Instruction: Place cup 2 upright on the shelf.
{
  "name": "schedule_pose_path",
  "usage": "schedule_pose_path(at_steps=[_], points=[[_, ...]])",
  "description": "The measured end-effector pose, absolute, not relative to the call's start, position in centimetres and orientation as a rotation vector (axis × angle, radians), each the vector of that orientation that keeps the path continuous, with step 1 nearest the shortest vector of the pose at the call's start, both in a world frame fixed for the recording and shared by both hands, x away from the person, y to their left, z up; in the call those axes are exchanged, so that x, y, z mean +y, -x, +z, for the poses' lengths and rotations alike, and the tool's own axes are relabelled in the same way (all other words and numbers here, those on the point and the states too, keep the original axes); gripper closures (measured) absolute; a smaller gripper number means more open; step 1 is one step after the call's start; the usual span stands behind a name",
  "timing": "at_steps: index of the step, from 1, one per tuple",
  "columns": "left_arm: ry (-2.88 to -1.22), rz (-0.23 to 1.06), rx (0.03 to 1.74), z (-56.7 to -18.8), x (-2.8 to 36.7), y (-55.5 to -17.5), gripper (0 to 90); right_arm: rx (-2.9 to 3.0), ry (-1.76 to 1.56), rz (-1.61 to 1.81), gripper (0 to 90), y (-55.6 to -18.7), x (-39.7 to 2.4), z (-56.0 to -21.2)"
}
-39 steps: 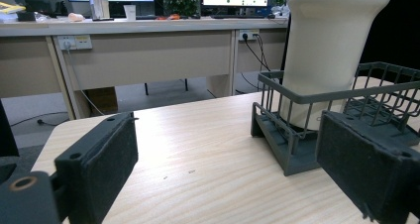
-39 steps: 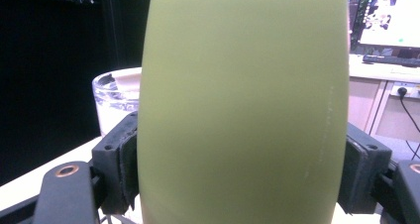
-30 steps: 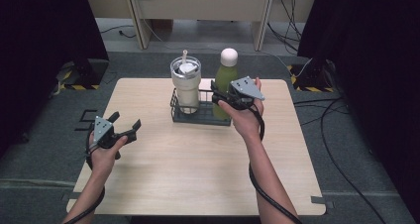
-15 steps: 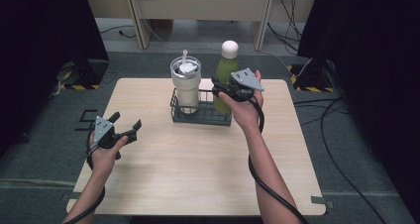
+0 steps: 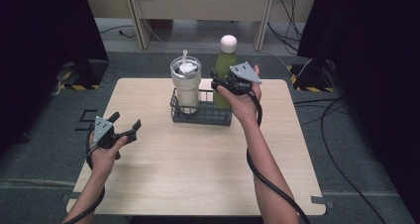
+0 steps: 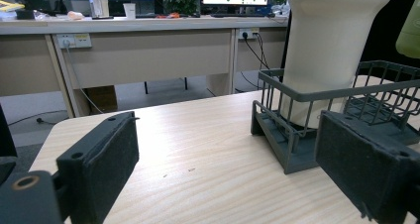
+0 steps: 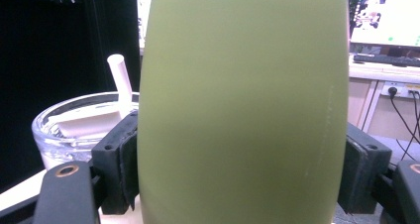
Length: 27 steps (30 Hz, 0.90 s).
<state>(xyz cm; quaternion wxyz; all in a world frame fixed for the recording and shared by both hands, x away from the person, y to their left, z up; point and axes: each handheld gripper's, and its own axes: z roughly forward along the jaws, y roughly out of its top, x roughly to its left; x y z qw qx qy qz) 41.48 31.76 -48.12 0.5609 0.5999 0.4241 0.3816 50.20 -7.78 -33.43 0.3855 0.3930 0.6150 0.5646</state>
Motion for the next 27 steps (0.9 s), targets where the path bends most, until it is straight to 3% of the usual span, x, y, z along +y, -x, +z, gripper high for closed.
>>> schedule_pose_path(at_steps=[27], points=[[-1.408, 0.899, 1.006, -48.2, 31.9, -41.5, 9.6, 1.559, -1.055, 1.414, 22.4, -53.4, -6.8, -33.5]])
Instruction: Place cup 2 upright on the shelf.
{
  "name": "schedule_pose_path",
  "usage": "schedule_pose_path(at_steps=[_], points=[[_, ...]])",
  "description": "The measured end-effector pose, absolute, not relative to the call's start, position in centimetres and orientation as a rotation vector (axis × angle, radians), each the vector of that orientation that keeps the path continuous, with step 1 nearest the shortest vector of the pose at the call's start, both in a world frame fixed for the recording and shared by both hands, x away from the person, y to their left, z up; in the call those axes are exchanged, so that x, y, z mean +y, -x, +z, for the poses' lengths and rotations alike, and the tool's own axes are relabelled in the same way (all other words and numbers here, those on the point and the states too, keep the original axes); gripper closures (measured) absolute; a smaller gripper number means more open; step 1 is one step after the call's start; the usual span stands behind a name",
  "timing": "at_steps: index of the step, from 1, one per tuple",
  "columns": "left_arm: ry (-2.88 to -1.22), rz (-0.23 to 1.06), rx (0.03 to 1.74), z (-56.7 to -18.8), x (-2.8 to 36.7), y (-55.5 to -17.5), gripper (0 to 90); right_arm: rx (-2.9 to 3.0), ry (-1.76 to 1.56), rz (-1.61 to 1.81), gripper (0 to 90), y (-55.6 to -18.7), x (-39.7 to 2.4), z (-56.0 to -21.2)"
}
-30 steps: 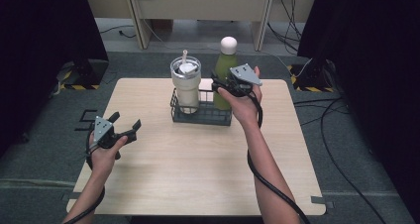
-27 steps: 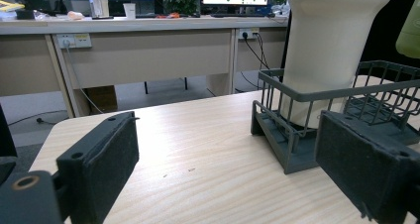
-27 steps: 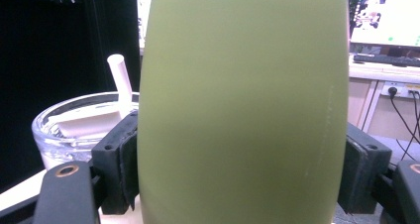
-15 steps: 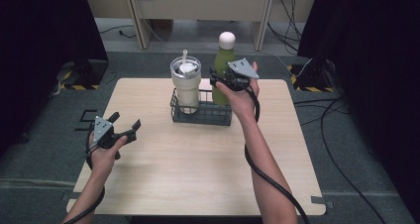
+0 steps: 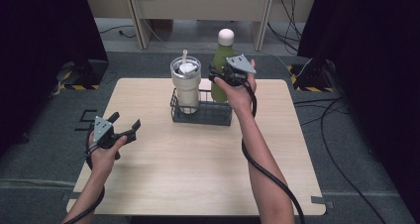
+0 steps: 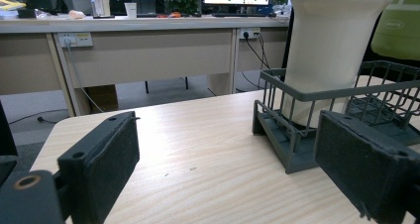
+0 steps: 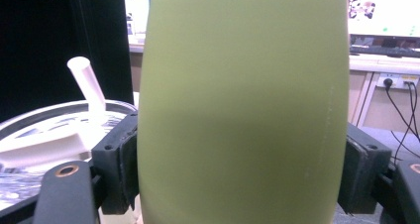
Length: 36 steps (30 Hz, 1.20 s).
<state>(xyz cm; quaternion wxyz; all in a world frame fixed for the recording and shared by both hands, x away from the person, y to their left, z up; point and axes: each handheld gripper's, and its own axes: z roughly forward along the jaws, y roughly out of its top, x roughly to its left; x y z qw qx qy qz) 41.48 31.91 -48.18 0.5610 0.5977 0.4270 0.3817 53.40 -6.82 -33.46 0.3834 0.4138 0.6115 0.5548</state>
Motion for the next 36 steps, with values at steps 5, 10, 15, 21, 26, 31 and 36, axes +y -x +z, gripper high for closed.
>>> schedule_pose_path(at_steps=[5, 10, 15, 21, 26, 31, 36], points=[[-1.407, 0.896, 1.010, -48.3, 31.9, -41.5, 9.7, 1.565, -1.073, 1.400, 22.4, -54.1, -6.7, -34.1], [-1.407, 0.898, 1.009, -48.2, 32.0, -41.5, 9.7, 1.575, -1.082, 1.382, 22.4, -54.5, -6.5, -34.6], [-1.409, 0.895, 1.008, -48.3, 31.9, -41.5, 9.8, 1.582, -1.093, 1.373, 22.4, -54.8, -6.4, -35.2], [-1.411, 0.894, 1.009, -48.3, 31.9, -41.5, 9.9, 1.590, -1.103, 1.357, 22.4, -55.1, -6.3, -35.9], [-1.411, 0.893, 1.008, -48.3, 31.8, -41.5, 9.9, 1.599, -1.112, 1.345, 22.4, -55.2, -6.3, -36.5], [-1.411, 0.892, 1.008, -48.3, 31.8, -41.5, 10.0, 1.603, -1.121, 1.336, 22.4, -55.4, -6.2, -37.0], [-1.414, 0.892, 1.008, -48.4, 31.8, -41.5, 10.0, 1.610, -1.129, 1.331, 22.4, -55.6, -6.2, -37.4]])
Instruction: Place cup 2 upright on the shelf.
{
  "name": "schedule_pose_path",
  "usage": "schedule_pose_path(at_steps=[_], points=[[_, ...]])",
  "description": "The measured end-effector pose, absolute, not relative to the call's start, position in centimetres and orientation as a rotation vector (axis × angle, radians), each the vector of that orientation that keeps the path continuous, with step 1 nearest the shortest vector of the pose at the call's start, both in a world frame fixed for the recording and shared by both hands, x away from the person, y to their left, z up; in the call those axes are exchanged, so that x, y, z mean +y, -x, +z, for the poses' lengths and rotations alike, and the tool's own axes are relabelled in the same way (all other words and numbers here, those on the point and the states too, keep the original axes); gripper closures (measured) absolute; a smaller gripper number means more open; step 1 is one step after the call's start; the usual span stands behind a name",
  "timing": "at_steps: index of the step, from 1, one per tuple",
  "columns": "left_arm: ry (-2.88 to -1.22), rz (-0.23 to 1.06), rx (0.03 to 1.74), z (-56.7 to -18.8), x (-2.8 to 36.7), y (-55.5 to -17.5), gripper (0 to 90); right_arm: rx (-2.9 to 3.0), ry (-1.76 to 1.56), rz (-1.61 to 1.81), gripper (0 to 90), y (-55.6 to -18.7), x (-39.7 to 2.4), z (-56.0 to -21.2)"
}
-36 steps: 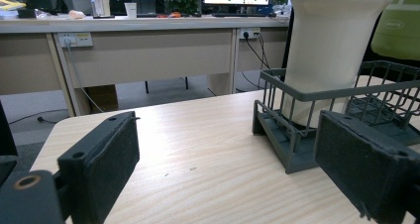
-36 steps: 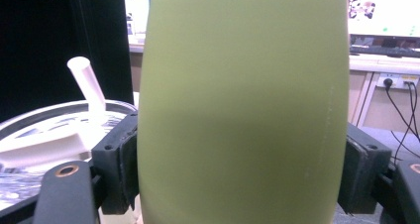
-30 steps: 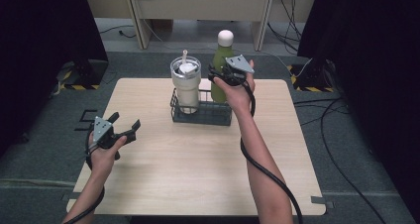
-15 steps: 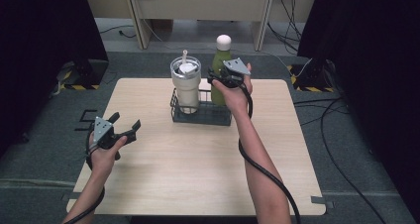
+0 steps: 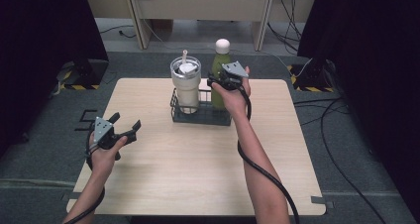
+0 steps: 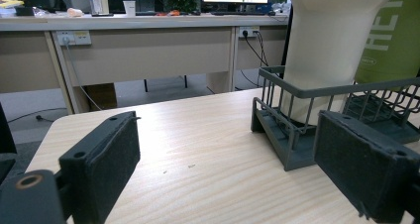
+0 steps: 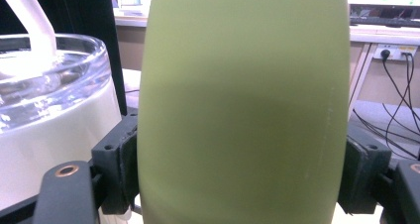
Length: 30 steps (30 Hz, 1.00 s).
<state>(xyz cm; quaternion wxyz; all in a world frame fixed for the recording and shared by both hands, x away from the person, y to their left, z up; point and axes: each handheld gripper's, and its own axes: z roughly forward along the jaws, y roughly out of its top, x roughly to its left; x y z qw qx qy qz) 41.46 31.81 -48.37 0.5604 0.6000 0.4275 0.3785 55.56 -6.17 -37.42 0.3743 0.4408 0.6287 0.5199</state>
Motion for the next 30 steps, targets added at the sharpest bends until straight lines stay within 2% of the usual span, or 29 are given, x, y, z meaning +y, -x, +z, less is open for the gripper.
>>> schedule_pose_path(at_steps=[30], points=[[-1.420, 0.889, 1.008, -48.5, 31.7, -41.5, 10.1, 1.628, -1.147, 1.306, 22.3, -55.8, -6.3, -39.5]])
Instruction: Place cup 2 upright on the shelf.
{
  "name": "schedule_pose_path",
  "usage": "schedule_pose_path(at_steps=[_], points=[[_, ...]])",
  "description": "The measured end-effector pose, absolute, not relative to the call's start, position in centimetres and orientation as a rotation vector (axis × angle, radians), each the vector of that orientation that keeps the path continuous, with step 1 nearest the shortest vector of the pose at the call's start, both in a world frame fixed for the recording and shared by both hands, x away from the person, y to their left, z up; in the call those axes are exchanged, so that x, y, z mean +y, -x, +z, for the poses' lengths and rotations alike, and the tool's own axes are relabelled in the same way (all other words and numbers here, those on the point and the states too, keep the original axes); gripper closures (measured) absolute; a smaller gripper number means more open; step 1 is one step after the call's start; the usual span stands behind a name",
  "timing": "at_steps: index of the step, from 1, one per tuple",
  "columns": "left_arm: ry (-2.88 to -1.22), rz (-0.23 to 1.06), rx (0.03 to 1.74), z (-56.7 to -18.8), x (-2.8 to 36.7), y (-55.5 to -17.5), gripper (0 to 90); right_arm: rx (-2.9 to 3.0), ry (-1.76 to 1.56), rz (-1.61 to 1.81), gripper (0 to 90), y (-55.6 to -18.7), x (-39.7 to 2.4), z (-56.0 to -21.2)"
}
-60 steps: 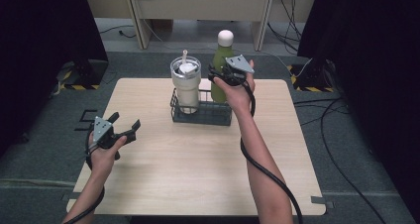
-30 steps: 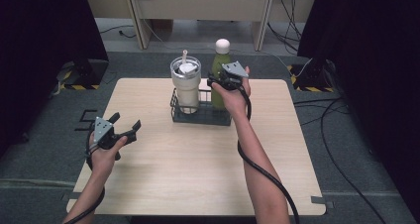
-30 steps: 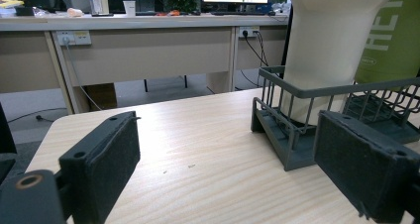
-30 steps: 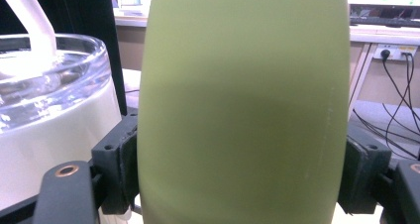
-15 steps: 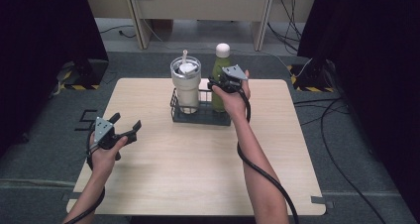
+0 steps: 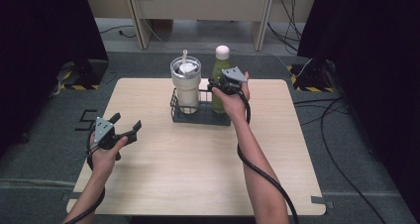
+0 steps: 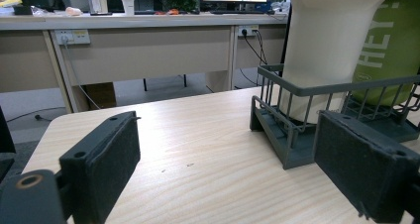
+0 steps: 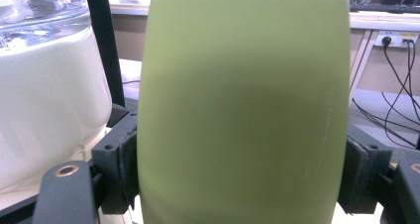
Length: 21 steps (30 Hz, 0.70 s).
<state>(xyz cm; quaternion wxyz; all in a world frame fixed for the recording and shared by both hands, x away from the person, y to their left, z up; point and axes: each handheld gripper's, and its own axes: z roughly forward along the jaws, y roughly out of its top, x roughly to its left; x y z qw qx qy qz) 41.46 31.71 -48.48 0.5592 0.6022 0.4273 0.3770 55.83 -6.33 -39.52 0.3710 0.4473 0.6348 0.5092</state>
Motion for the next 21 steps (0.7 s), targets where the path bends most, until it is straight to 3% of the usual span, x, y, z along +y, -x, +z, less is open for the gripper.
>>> schedule_pose_path(at_steps=[14, 21], points=[[-1.422, 0.887, 1.008, -48.55, 31.61, -41.45, 10.3, 1.619, -1.137, 1.327, 21.4, -55.20, -6.51, -39.90], [-1.419, 0.886, 1.013, -48.58, 31.73, -41.46, 10.5, 1.629, -1.133, 1.328, 13.8, -54.97, -6.46, -40.13]])
